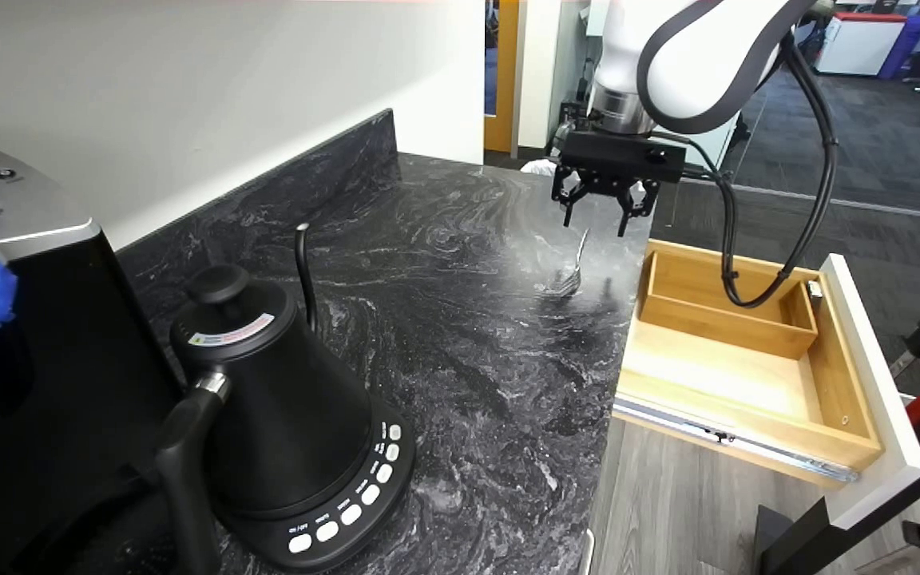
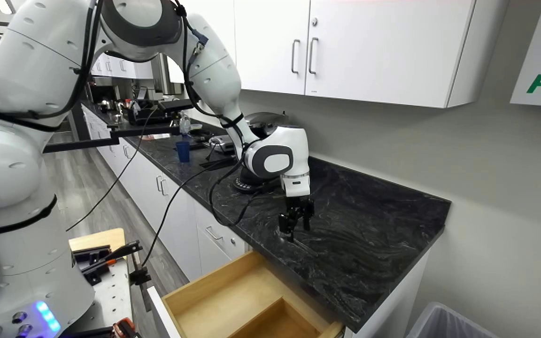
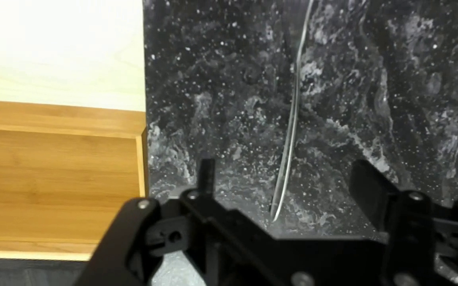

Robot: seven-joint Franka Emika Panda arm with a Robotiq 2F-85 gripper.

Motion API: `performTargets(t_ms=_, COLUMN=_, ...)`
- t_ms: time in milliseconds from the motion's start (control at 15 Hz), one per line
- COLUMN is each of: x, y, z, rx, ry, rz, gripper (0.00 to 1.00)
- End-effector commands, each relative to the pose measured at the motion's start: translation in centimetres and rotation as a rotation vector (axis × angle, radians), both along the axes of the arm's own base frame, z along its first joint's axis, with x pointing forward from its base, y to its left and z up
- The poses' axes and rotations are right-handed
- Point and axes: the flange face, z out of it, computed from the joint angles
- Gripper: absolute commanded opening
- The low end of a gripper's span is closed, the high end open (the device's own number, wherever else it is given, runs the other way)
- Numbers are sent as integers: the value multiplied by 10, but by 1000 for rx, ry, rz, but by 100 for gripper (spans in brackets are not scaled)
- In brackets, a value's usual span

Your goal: Put the fork in the right segment of the drawer

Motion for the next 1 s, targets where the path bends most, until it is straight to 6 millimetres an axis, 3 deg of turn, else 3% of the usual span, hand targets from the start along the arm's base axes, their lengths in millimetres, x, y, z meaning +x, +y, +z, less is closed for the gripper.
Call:
performTargets(t_ms=0, x=-4, y=3, z=-4, rx=-4, ry=47, rz=-27, gripper=100)
performTargets(t_ms=600, x=-6, y=35, z=-22, rx=39, ry=104, rz=45, gripper=100)
performTargets(t_ms=933, x=-5, y=35, z=-21, rx=41, ry=88, rz=43, gripper=100)
